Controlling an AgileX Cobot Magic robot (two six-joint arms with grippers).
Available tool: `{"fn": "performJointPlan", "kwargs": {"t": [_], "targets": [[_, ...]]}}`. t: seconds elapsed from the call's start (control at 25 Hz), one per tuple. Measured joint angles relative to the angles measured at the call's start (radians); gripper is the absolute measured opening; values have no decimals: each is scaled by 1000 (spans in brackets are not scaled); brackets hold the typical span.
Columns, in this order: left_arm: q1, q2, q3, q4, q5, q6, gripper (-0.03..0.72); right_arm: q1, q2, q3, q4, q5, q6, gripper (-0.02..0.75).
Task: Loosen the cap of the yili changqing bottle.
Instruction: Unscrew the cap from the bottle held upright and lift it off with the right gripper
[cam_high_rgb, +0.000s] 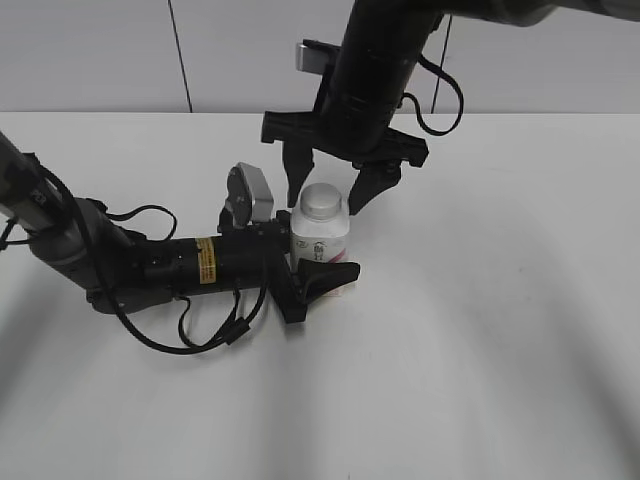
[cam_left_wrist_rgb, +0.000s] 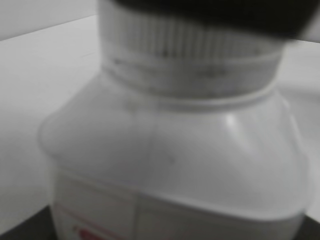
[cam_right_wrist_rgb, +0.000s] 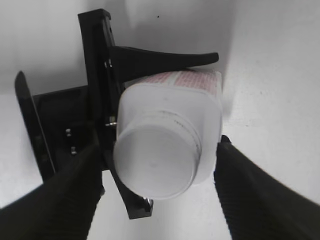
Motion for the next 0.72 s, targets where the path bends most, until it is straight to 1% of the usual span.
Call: {"fn": "performJointPlan", "kwargs": {"t": [0.12, 0.36, 0.72], "targets": [[0, 0, 0, 0, 0, 0, 454, 0, 0, -10, -5, 2, 0, 540], [0, 0, 0, 0, 0, 0, 454, 0, 0, -14, -7, 18, 0, 459], [0, 0, 0, 0, 0, 0, 454, 0, 0, -14, -7, 23, 0, 448]]}}
